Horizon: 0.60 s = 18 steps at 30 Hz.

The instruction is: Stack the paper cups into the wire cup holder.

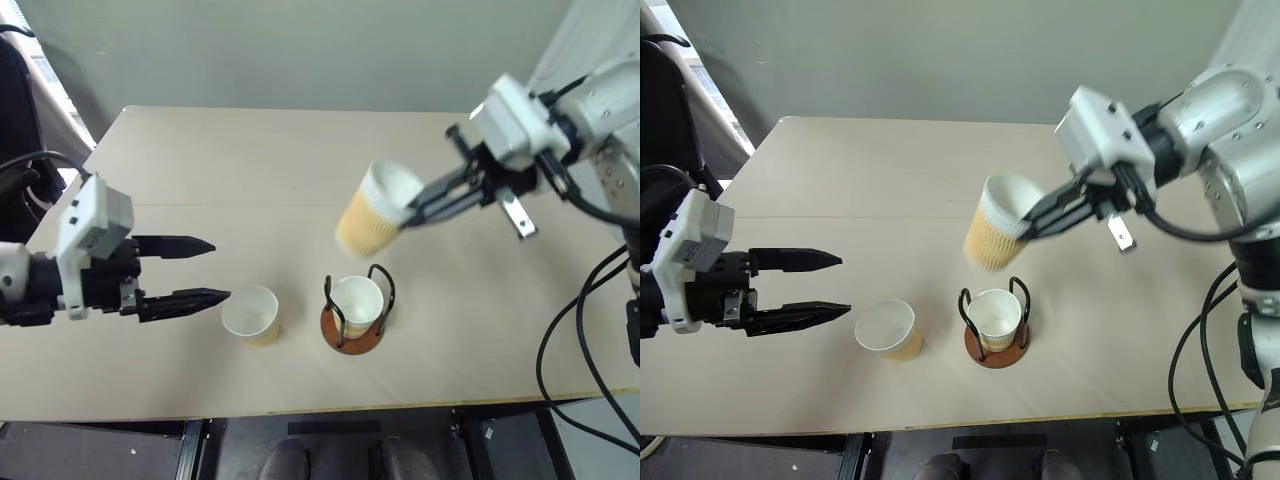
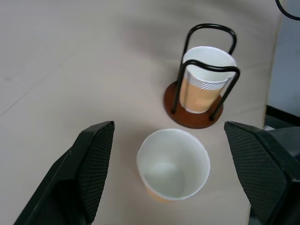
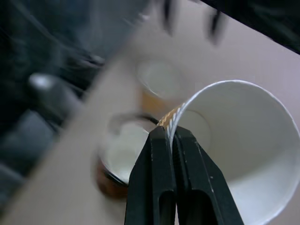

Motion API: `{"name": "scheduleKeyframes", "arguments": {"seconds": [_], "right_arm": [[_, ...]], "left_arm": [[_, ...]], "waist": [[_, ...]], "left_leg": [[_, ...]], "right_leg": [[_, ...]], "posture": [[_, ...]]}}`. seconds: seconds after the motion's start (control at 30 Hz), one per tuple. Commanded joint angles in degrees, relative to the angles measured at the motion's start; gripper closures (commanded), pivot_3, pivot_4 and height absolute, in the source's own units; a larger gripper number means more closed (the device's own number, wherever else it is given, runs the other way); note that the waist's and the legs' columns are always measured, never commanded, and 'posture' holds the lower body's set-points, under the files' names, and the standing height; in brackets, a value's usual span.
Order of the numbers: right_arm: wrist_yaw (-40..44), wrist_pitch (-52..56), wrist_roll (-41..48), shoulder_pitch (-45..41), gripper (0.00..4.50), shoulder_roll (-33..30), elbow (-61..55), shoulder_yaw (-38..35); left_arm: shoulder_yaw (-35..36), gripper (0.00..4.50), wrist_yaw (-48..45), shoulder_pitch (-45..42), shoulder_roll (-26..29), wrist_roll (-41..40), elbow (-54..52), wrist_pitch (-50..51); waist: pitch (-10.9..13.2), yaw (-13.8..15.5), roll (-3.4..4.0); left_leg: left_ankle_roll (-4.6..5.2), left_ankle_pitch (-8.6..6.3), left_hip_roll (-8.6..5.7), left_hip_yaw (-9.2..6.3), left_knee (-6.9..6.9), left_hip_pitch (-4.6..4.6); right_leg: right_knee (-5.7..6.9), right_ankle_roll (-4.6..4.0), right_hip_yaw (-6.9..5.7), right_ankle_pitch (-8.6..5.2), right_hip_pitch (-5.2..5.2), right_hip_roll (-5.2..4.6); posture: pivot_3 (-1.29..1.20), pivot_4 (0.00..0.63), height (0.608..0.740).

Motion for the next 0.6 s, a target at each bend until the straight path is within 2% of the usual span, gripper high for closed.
{"name": "scheduleKeyframes", "arguments": {"seconds": [0.03,0.2,0.6], "right_arm": [[0.15,2.43,0.80,1.15,4.47,0.60,-4.62,-1.29],[-0.42,1.58,-4.33,3.12,4.47,1.77,-5.74,0.27],[0.14,-0.61,-11.86,5.38,4.47,4.58,-4.65,2.37]], "left_arm": [[0.30,0.48,-0.12,-1.24,0.80,0.34,0.25,-1.29],[-0.11,0.48,-0.16,-1.37,0.81,0.50,0.27,-1.53],[3.07,0.48,-1.78,-1.48,1.01,-4.86,-0.30,1.04]], "waist": [[0.00,-0.14,0.00],[-0.02,-0.60,-0.05],[-0.03,-0.61,-0.06]], "left_leg": [[0.02,0.05,0.02,-0.05,-0.01,0.09],[0.05,0.05,0.03,-0.05,-0.02,0.52],[0.01,-0.08,0.10,-0.10,-0.22,0.49]], "right_leg": [[0.08,-0.06,0.01,-0.04,0.03,0.00],[0.75,-0.73,0.07,-0.41,0.08,-0.02],[0.88,-0.76,-0.07,-0.43,-0.05,0.01]], "posture": [[0.00,0.150,0.740],[0.00,0.150,0.740],[0.00,0.150,0.740]]}}
